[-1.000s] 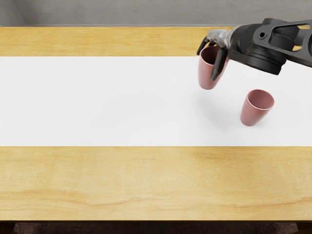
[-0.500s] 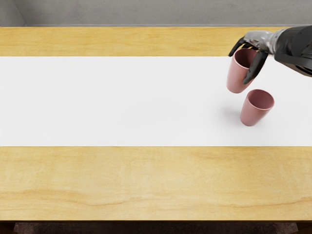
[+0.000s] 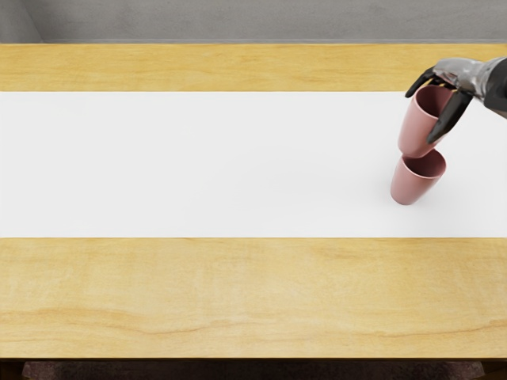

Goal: Pick up cup and place in cup with right hand

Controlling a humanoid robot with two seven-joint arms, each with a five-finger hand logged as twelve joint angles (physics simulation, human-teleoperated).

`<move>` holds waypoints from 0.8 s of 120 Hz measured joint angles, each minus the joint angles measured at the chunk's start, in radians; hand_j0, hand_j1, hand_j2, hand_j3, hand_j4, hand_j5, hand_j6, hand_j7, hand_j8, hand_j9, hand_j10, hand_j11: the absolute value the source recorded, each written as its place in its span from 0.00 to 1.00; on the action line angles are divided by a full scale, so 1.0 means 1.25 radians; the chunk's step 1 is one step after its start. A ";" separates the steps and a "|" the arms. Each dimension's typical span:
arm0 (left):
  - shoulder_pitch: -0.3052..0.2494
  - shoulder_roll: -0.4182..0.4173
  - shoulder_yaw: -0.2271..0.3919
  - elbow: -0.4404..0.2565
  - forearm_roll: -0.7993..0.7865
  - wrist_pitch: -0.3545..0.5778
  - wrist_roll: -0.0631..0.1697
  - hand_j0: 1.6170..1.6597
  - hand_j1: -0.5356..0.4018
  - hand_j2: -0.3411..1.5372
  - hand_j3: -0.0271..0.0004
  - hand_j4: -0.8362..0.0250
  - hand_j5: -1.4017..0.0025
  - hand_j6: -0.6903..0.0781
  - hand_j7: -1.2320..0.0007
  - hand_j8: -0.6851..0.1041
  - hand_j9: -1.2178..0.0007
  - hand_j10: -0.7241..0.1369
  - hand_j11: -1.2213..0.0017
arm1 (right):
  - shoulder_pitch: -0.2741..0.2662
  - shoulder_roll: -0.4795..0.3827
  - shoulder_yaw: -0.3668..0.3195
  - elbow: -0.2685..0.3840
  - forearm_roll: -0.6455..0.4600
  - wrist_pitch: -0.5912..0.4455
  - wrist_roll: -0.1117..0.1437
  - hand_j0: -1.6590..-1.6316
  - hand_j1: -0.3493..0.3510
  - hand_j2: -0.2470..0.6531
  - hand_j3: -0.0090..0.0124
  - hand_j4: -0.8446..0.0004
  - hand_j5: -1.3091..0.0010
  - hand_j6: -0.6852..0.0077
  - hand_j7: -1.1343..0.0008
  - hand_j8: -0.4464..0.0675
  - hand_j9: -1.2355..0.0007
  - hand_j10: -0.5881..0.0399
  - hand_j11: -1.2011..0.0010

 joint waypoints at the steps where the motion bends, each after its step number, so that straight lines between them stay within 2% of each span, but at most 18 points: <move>1: -0.003 0.000 0.000 0.000 0.000 0.000 0.000 0.96 0.94 0.18 0.99 0.97 1.00 0.90 1.00 0.87 1.00 0.84 1.00 | 0.000 -0.001 0.000 0.000 0.000 0.000 0.000 0.22 0.53 0.15 0.42 0.53 0.58 0.52 0.53 0.24 0.55 0.31 0.54; 27: -0.026 0.000 0.000 0.001 0.000 0.000 0.000 0.96 0.94 0.18 0.99 0.97 1.00 0.90 1.00 0.87 1.00 0.84 1.00 | 0.003 -0.020 0.004 -0.002 -0.004 0.015 0.000 0.22 0.52 0.16 0.40 0.53 0.59 0.51 0.53 0.22 0.56 0.31 0.55; 42: -0.034 0.000 0.001 0.001 0.000 0.000 0.000 0.96 0.94 0.18 0.99 0.97 1.00 0.90 1.00 0.87 1.00 0.84 1.00 | -0.001 -0.026 0.005 -0.004 -0.009 0.017 0.000 0.21 0.52 0.16 0.42 0.54 0.59 0.51 0.53 0.24 0.56 0.31 0.55; 62: -0.075 0.000 0.006 0.001 0.000 0.000 0.000 0.96 0.94 0.18 0.99 0.97 1.00 0.90 1.00 0.87 1.00 0.84 1.00 | -0.005 -0.037 0.005 -0.006 -0.018 0.014 0.000 0.20 0.52 0.15 0.42 0.54 0.59 0.51 0.54 0.23 0.56 0.31 0.55; 96: -0.091 0.000 0.013 0.001 -0.001 0.000 0.000 0.96 0.94 0.18 0.99 0.97 1.00 0.90 1.00 0.87 1.00 0.84 1.00 | -0.009 -0.052 0.001 -0.006 -0.021 0.014 0.000 0.19 0.51 0.15 0.42 0.54 0.59 0.50 0.54 0.22 0.57 0.32 0.55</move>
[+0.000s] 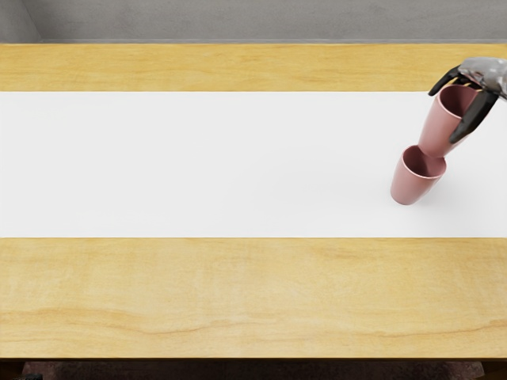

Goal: Pick up cup and place in cup with right hand

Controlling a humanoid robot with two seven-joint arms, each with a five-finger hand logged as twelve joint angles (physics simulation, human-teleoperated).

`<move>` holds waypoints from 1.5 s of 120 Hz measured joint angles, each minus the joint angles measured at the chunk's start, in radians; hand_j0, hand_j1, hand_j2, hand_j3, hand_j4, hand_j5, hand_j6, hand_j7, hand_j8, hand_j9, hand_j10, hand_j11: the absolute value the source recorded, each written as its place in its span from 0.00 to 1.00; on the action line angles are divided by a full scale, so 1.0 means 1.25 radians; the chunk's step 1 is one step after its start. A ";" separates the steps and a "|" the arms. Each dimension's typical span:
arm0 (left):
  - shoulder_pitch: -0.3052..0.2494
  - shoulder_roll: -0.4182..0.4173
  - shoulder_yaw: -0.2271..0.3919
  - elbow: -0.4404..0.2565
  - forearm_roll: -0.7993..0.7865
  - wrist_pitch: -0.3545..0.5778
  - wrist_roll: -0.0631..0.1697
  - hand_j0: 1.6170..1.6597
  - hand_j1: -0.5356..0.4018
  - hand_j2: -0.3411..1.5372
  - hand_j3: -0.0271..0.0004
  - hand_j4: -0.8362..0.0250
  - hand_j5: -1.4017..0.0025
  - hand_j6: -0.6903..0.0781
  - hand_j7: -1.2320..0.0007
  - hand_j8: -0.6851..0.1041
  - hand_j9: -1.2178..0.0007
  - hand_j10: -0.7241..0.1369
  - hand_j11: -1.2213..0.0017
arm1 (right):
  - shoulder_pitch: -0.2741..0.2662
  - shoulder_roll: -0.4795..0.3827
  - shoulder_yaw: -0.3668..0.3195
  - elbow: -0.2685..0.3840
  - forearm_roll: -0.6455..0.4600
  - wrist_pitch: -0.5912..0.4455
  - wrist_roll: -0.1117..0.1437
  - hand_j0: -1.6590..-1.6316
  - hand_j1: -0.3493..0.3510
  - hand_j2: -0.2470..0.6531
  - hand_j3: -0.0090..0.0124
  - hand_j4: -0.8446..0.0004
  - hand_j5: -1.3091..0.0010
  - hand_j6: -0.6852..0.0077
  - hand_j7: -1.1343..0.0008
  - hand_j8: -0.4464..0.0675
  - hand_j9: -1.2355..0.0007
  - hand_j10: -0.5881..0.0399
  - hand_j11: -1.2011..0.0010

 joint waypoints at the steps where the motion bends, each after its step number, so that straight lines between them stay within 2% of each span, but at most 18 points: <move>1: -0.001 0.000 0.000 0.000 0.000 0.000 0.000 0.96 0.94 0.18 0.99 0.97 1.00 0.90 1.00 0.87 1.00 0.84 1.00 | 0.000 0.000 0.000 0.000 0.000 0.000 0.000 0.19 0.51 0.15 0.42 0.54 0.59 0.50 0.54 0.22 0.57 0.32 0.55; 49: -0.011 0.000 0.001 -0.001 0.000 0.000 0.000 0.96 0.94 0.18 0.99 0.97 1.00 0.90 1.00 0.87 1.00 0.84 1.00 | -0.001 -0.018 0.000 -0.005 -0.014 0.001 0.000 0.20 0.51 0.14 0.42 0.54 0.59 0.50 0.54 0.22 0.57 0.31 0.55; 78: -0.011 0.000 0.001 0.000 0.000 0.000 0.000 0.96 0.94 0.18 0.99 0.97 1.00 0.90 1.00 0.87 1.00 0.84 1.00 | 0.008 -0.015 0.005 -0.018 -0.016 0.004 0.000 0.24 0.47 0.13 0.38 0.52 0.60 0.44 0.54 0.18 0.57 0.30 0.56; 99: -0.002 0.000 0.001 0.001 0.000 0.000 0.000 0.96 0.94 0.18 0.99 0.97 1.00 0.90 1.00 0.87 1.00 0.84 1.00 | 0.004 -0.004 0.012 -0.024 -0.013 0.004 0.000 0.24 0.48 0.14 0.39 0.52 0.61 0.45 0.54 0.18 0.58 0.30 0.57; 108: 0.015 0.000 0.001 0.001 0.000 0.000 0.000 0.96 0.94 0.18 0.99 0.97 1.00 0.90 1.00 0.87 1.00 0.84 1.00 | 0.002 0.000 0.014 -0.021 -0.011 0.006 0.000 0.24 0.47 0.14 0.38 0.52 0.61 0.44 0.54 0.17 0.58 0.30 0.57; 130: 0.022 0.000 0.001 0.002 0.000 0.000 0.000 0.96 0.94 0.18 0.99 0.97 1.00 0.90 1.00 0.87 1.00 0.84 1.00 | 0.009 -0.005 0.015 -0.011 0.015 0.045 0.000 0.22 0.47 0.13 0.42 0.53 0.62 0.45 0.55 0.16 0.59 0.30 0.58; 150: 0.027 0.000 0.001 0.002 0.000 0.000 0.000 0.96 0.94 0.18 0.99 0.97 1.00 0.90 1.00 0.87 1.00 0.84 1.00 | 0.028 -0.013 0.015 -0.007 0.041 0.081 0.000 0.19 0.48 0.13 0.42 0.54 0.61 0.47 0.55 0.18 0.59 0.32 0.58; 180: 0.031 0.000 0.001 0.003 0.000 0.000 0.000 0.96 0.94 0.18 0.99 0.97 1.00 0.90 1.00 0.87 1.00 0.84 1.00 | 0.034 -0.022 0.011 -0.007 0.060 0.117 0.000 0.19 0.48 0.12 0.42 0.55 0.61 0.47 0.55 0.18 0.59 0.33 0.57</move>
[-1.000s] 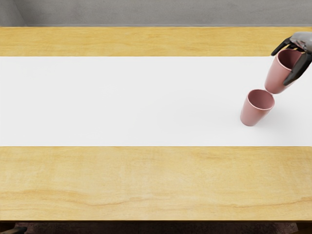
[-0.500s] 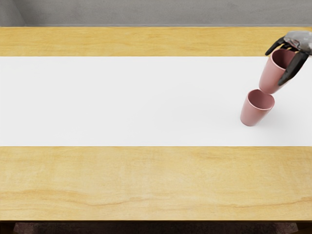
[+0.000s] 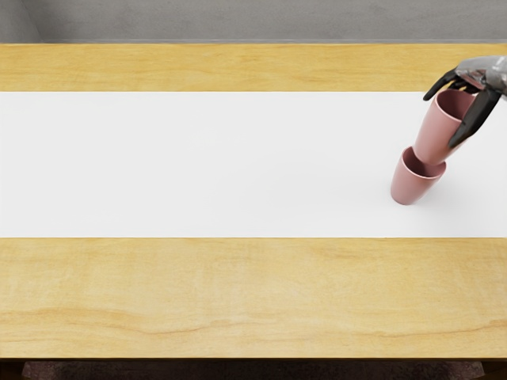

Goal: Pick up cup and place in cup with right hand

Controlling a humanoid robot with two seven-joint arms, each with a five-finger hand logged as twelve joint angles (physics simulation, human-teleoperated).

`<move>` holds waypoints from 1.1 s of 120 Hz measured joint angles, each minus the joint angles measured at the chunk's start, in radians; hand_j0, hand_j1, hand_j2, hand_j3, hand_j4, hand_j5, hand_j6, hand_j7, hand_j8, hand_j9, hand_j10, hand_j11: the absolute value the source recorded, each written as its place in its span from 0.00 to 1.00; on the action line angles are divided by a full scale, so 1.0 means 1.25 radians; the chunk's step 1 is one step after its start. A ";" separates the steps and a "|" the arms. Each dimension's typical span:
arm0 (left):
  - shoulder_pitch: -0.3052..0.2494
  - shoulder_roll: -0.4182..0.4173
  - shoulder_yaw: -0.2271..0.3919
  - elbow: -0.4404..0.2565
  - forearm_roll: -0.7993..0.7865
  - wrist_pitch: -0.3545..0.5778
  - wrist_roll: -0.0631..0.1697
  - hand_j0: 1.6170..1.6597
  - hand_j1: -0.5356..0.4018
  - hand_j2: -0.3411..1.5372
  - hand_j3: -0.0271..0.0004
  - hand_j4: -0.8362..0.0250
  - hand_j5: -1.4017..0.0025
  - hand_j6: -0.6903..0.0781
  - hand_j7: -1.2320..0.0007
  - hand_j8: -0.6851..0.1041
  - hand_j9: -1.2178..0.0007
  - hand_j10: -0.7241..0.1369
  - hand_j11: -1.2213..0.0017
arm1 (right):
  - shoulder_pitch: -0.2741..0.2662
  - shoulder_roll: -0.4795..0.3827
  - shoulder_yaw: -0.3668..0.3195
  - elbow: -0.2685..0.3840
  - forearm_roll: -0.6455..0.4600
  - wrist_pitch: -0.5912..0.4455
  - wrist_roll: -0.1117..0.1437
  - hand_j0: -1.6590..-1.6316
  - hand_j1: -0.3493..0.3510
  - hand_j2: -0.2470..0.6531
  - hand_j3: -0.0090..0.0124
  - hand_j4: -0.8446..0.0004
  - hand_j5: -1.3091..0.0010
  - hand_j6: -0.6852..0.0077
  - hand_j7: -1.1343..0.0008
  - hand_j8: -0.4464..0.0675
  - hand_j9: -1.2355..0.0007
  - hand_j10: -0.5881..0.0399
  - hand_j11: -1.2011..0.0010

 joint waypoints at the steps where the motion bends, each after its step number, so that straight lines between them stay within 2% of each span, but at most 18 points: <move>1: 0.000 0.000 0.000 0.000 0.000 0.000 0.000 0.96 0.94 0.18 0.99 0.97 1.00 0.90 1.00 0.87 1.00 0.84 1.00 | 0.000 0.000 0.000 0.000 0.001 0.002 0.000 0.19 0.48 0.12 0.42 0.55 0.61 0.47 0.55 0.18 0.59 0.33 0.57; 22: 0.013 0.000 0.000 0.000 0.000 0.000 0.000 0.96 0.94 0.18 0.99 0.97 1.00 0.90 1.00 0.87 1.00 0.84 1.00 | 0.000 -0.003 -0.002 0.000 0.007 0.017 0.000 0.18 0.49 0.12 0.42 0.55 0.61 0.48 0.55 0.19 0.58 0.33 0.57; 70: 0.012 0.000 0.001 0.000 0.000 0.000 0.000 0.96 0.94 0.18 0.99 0.97 1.00 0.90 1.00 0.87 1.00 0.84 1.00 | 0.003 -0.011 -0.011 0.000 0.008 0.021 0.000 0.21 0.49 0.11 0.41 0.53 0.59 0.48 0.54 0.21 0.57 0.30 0.56; 94: 0.010 0.000 0.002 0.000 0.000 0.000 0.000 0.96 0.94 0.18 0.99 0.97 1.00 0.90 1.00 0.87 1.00 0.84 1.00 | 0.003 -0.014 -0.015 -0.001 0.009 0.018 0.000 0.20 0.55 0.14 0.42 0.53 0.58 0.55 0.53 0.28 0.55 0.30 0.54; 132: 0.009 0.000 0.002 0.000 0.000 0.000 0.000 0.96 0.94 0.18 0.99 0.97 1.00 0.90 1.00 0.87 1.00 0.84 1.00 | -0.002 -0.011 -0.015 -0.007 0.005 0.009 0.000 0.20 0.57 0.16 0.42 0.54 0.56 0.56 0.52 0.30 0.55 0.31 0.53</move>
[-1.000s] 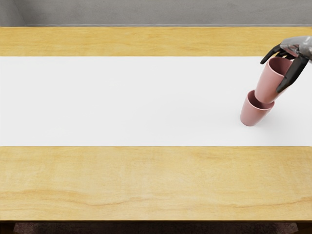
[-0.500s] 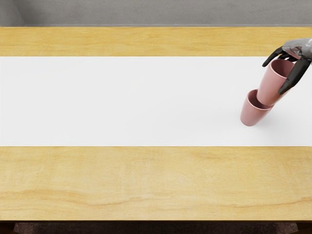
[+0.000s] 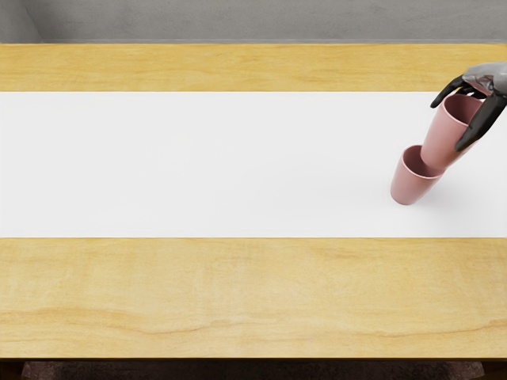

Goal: Pick up cup and place in cup with right hand

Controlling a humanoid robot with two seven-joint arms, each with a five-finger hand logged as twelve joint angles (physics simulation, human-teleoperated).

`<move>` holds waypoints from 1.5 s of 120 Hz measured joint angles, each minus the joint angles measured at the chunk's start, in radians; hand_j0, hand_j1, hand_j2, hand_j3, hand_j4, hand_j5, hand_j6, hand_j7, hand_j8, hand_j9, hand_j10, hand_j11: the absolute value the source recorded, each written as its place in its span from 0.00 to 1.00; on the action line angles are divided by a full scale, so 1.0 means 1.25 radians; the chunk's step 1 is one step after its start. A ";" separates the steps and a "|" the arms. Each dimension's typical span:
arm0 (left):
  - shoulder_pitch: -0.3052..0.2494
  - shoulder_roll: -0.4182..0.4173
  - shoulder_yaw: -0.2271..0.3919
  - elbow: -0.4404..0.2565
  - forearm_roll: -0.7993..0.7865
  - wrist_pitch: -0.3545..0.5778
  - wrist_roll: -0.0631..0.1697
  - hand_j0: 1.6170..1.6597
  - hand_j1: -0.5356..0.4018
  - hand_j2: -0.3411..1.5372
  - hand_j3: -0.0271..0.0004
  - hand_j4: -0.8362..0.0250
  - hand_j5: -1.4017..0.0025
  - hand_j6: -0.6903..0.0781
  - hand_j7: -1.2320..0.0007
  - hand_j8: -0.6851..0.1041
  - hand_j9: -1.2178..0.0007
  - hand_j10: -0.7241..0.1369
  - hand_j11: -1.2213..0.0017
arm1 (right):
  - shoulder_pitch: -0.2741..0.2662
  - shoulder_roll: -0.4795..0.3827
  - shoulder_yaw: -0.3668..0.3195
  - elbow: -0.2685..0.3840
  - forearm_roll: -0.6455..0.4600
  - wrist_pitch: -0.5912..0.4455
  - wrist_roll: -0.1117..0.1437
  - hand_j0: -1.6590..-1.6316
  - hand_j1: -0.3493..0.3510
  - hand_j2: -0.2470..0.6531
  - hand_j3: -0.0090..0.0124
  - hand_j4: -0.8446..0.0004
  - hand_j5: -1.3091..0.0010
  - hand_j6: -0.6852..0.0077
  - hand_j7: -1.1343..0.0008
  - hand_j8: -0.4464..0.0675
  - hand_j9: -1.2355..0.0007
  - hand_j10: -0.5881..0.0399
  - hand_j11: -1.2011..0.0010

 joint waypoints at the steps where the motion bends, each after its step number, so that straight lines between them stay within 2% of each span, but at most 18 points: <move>1: 0.000 0.000 0.000 0.000 0.000 0.000 0.000 0.96 0.94 0.18 0.99 0.97 1.00 0.90 1.00 0.87 1.00 0.84 1.00 | 0.000 0.000 0.000 0.000 0.000 0.000 0.000 0.20 0.57 0.17 0.42 0.54 0.56 0.56 0.52 0.30 0.55 0.31 0.53; 16: 0.000 0.000 0.000 0.000 0.000 0.000 0.000 0.96 0.94 0.18 0.99 0.97 1.00 0.90 1.00 0.87 1.00 0.84 1.00 | -0.004 0.002 0.000 -0.002 -0.001 -0.005 0.000 0.20 0.61 0.23 0.40 0.54 0.56 0.57 0.52 0.32 0.54 0.33 0.53; 20: 0.001 0.000 0.000 0.000 0.000 0.000 0.000 0.96 0.94 0.18 0.99 0.97 1.00 0.90 1.00 0.87 1.00 0.84 1.00 | -0.004 0.002 0.000 -0.002 -0.001 -0.006 0.000 0.22 0.58 0.22 0.39 0.54 0.56 0.56 0.52 0.31 0.54 0.32 0.53; 22: 0.001 0.000 0.000 0.000 0.000 0.000 0.000 0.96 0.94 0.18 0.99 0.97 1.00 0.90 1.00 0.87 1.00 0.84 1.00 | -0.005 0.003 0.000 -0.002 -0.001 -0.006 0.000 0.22 0.58 0.22 0.41 0.54 0.56 0.57 0.52 0.30 0.54 0.32 0.53; 42: 0.003 0.000 0.000 0.000 0.000 0.000 0.000 0.96 0.94 0.18 0.99 0.97 1.00 0.90 1.00 0.87 1.00 0.84 1.00 | -0.005 0.006 0.000 -0.003 -0.002 -0.008 0.000 0.20 0.56 0.18 0.45 0.54 0.56 0.56 0.52 0.29 0.54 0.31 0.53; 73: 0.003 0.000 0.000 0.000 0.000 0.000 0.000 0.96 0.94 0.18 0.99 0.97 1.00 0.90 1.00 0.87 1.00 0.84 1.00 | -0.007 0.018 -0.005 -0.014 -0.003 -0.015 0.000 0.20 0.56 0.18 0.42 0.54 0.56 0.55 0.52 0.29 0.54 0.31 0.53; 89: 0.003 0.000 0.000 0.000 0.000 0.000 0.000 0.96 0.94 0.18 0.99 0.97 1.00 0.90 1.00 0.87 1.00 0.84 1.00 | -0.007 0.019 -0.007 -0.018 -0.004 -0.018 0.000 0.19 0.56 0.17 0.45 0.54 0.56 0.56 0.52 0.31 0.54 0.31 0.53; 96: 0.003 0.000 0.000 0.000 0.000 0.000 0.000 0.96 0.94 0.18 0.99 0.97 1.00 0.90 1.00 0.87 1.00 0.84 1.00 | -0.007 0.020 -0.010 -0.019 -0.004 -0.019 0.000 0.19 0.56 0.17 0.42 0.53 0.56 0.55 0.52 0.29 0.54 0.31 0.53; 108: 0.003 0.000 0.000 0.000 0.000 0.000 0.000 0.96 0.94 0.18 0.98 0.97 1.00 0.90 1.00 0.87 1.00 0.84 1.00 | -0.007 0.020 -0.013 -0.020 -0.004 -0.022 0.000 0.20 0.57 0.18 0.41 0.53 0.55 0.56 0.51 0.30 0.53 0.30 0.52; 123: 0.003 0.000 0.000 0.000 0.000 0.000 0.000 0.96 0.94 0.18 0.99 0.97 1.00 0.90 1.00 0.87 1.00 0.84 1.00 | -0.004 0.027 -0.016 -0.022 -0.004 -0.026 0.000 0.21 0.60 0.24 0.41 0.52 0.55 0.58 0.51 0.32 0.53 0.33 0.51; 163: 0.003 0.000 0.000 0.000 0.000 0.000 0.000 0.96 0.94 0.18 0.99 0.97 1.00 0.90 1.00 0.87 1.00 0.84 1.00 | 0.003 0.041 -0.014 -0.025 -0.004 -0.026 0.000 0.22 0.57 0.22 0.41 0.52 0.56 0.55 0.51 0.30 0.53 0.31 0.52; 180: 0.011 0.000 0.000 0.000 0.000 0.000 0.000 0.96 0.94 0.18 0.99 0.97 1.00 0.90 1.00 0.87 1.00 0.84 1.00 | 0.003 0.050 -0.013 -0.025 -0.004 -0.026 0.000 0.20 0.58 0.25 0.43 0.53 0.56 0.56 0.52 0.29 0.54 0.32 0.52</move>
